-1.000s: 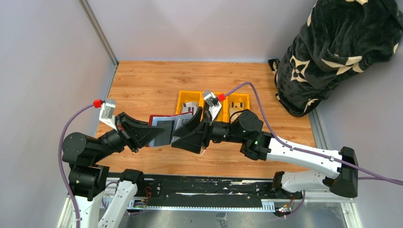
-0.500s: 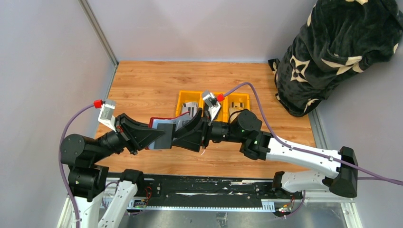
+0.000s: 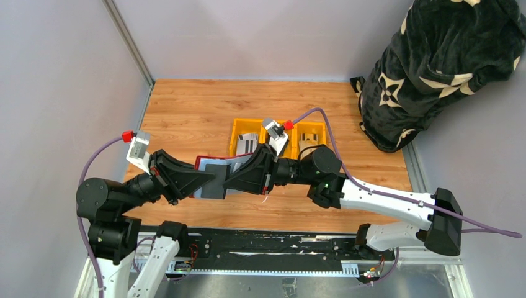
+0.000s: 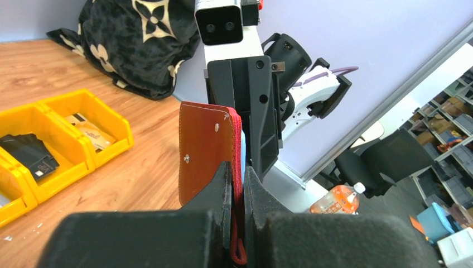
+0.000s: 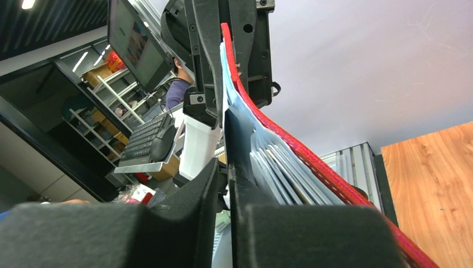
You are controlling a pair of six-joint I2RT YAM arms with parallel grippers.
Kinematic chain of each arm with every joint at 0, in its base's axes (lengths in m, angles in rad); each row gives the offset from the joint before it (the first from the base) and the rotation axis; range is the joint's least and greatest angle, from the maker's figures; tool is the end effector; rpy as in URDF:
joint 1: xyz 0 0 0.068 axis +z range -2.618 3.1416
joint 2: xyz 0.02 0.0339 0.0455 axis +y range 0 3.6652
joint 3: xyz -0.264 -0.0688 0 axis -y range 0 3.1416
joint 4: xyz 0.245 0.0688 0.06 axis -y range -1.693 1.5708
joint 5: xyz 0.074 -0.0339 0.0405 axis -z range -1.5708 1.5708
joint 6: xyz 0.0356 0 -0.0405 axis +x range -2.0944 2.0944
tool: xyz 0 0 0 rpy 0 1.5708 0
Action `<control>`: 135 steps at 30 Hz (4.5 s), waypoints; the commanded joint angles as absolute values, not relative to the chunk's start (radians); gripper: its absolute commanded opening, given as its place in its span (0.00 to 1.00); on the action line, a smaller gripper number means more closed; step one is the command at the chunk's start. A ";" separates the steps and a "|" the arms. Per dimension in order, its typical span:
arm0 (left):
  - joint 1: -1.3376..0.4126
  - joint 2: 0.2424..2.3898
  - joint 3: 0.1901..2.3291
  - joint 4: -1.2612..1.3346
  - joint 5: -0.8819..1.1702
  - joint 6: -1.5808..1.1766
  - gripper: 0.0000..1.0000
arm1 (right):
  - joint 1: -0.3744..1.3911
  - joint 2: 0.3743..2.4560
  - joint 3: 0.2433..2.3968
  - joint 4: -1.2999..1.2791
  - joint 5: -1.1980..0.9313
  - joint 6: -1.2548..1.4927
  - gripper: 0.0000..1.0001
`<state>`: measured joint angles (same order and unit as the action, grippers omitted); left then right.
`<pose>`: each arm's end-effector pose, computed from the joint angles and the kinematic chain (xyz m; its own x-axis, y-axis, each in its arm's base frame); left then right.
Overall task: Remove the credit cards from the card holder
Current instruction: Remove the credit card from the card holder, then place the credit card in the storage box.
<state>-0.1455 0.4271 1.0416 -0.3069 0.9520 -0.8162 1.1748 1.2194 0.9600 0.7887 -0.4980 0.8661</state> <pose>0.0309 -0.0338 0.4418 -0.4157 -0.3662 -0.8325 0.8020 0.2841 -0.5254 0.0893 0.2577 0.4097 -0.6125 0.2701 -0.7429 -0.7765 -0.3818 0.5013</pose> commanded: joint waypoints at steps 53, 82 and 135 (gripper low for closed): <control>-0.144 0.431 1.071 -0.279 0.947 -0.862 0.05 | 1.156 1.229 0.944 0.941 -0.494 0.934 0.05; -0.144 0.451 1.103 -0.265 0.936 -0.877 0.00 | 1.166 1.234 0.922 0.998 -0.470 0.956 0.29; -0.145 0.460 1.165 -0.505 0.977 -0.512 0.00 | 0.507 1.885 1.470 -0.282 -0.301 0.428 0.00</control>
